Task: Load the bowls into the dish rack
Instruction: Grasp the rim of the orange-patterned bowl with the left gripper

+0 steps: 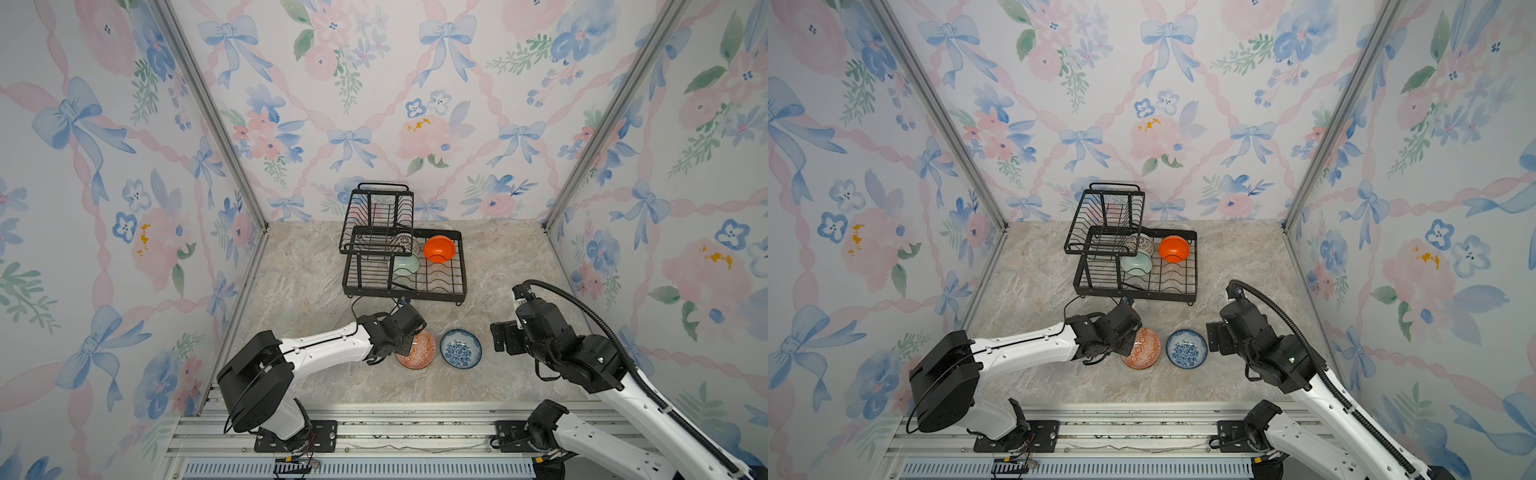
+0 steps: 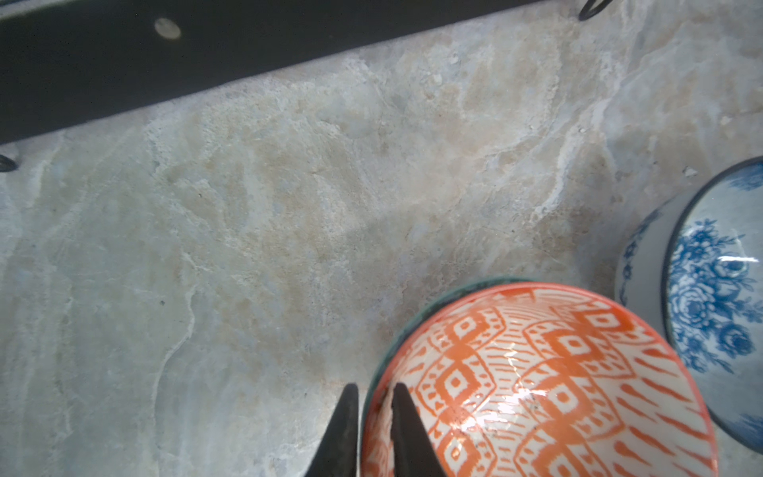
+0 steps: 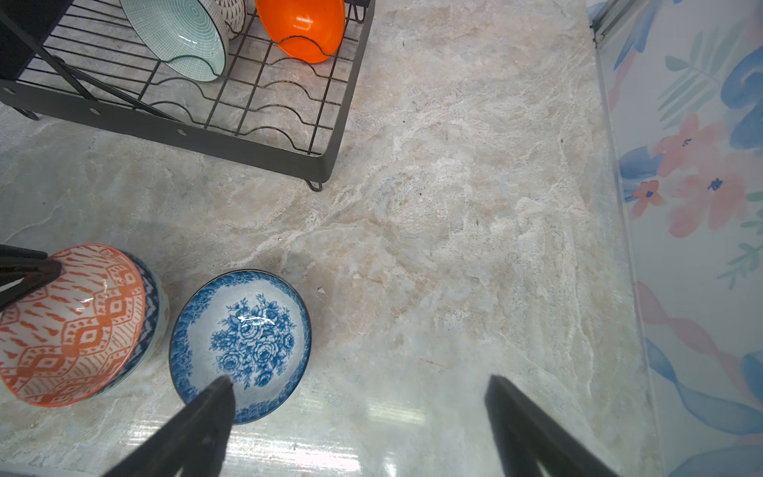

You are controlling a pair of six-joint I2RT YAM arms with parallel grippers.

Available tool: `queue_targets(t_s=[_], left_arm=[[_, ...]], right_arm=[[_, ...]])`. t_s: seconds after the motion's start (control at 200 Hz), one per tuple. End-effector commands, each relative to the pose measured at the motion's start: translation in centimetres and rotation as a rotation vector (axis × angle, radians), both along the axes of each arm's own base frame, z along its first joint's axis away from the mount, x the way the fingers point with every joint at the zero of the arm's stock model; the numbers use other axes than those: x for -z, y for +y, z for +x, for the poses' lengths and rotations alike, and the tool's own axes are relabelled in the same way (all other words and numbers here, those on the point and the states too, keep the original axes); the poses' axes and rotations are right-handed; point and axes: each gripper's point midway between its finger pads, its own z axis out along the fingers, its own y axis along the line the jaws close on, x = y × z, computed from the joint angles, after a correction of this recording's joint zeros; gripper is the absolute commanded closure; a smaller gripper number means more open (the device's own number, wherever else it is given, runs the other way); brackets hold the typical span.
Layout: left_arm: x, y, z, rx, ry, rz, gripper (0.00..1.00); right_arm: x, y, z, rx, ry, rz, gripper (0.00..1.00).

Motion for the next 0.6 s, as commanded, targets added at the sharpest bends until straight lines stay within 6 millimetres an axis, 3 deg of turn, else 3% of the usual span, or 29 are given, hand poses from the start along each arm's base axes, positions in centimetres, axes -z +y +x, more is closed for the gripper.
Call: queue_targets(t_s=[0.0,0.35,0.595], left_arm=[[-0.5,-0.1,0.3,-0.009,-0.022,-0.008,0.85],[-1.3,-0.6,0.5,0.0,-0.028,-0.029,1.0],[-2.6,-0.7,0.5,0.001,-0.051,-0.059,1.0]], right_arm=[[-0.7,0.4,-0.1,-0.027,-0.018,0.009,0.03],[-0.6,0.0,-0.4,-0.019,-0.021,0.013,0.03],[-0.9,0.0,-0.5,-0.022,-0.032,0.029,0.03]])
